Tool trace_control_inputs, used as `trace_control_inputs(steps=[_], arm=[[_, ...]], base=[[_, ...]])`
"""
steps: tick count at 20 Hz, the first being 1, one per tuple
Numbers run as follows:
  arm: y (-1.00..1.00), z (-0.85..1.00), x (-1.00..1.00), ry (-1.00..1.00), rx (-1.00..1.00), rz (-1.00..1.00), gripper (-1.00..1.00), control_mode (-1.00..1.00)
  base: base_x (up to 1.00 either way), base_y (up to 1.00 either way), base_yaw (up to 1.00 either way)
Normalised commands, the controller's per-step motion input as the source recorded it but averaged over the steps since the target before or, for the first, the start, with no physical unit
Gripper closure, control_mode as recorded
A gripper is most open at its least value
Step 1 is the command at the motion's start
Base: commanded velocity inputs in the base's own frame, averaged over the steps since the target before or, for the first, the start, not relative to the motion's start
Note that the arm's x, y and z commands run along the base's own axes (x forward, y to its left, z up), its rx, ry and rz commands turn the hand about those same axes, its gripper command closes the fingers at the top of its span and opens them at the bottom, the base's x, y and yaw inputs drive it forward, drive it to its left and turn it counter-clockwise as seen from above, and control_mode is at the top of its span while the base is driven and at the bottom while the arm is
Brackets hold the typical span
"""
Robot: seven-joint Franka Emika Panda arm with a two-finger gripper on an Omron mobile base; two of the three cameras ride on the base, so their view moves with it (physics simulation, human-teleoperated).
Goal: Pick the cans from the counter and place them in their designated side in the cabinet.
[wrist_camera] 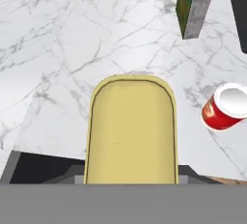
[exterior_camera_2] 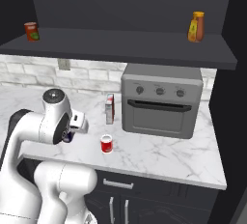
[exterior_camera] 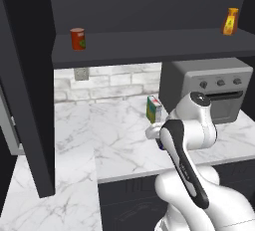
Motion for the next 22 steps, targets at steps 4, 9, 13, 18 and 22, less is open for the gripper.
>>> trace_control_inputs(steps=[4, 9, 13, 18, 22], arm=[[0.00, 0.19, -0.20, -0.01, 0.00, 0.02, 1.00, -1.00], [0.00, 0.14, -0.22, -0.02, 0.00, 0.02, 1.00, -1.00], [0.00, 0.12, -0.25, -0.06, 0.00, 0.01, 1.00, -1.00], [0.00, 0.13, -0.23, -0.06, 0.00, 0.01, 1.00, -1.00], [0.00, 0.12, -0.23, -0.06, 0.00, 0.00, 1.00, -1.00]], base=[[0.00, 0.00, 0.00], [0.00, 0.00, 0.00], [0.00, 0.00, 0.00], [0.00, 0.00, 0.00], [0.00, 0.00, 0.00]])
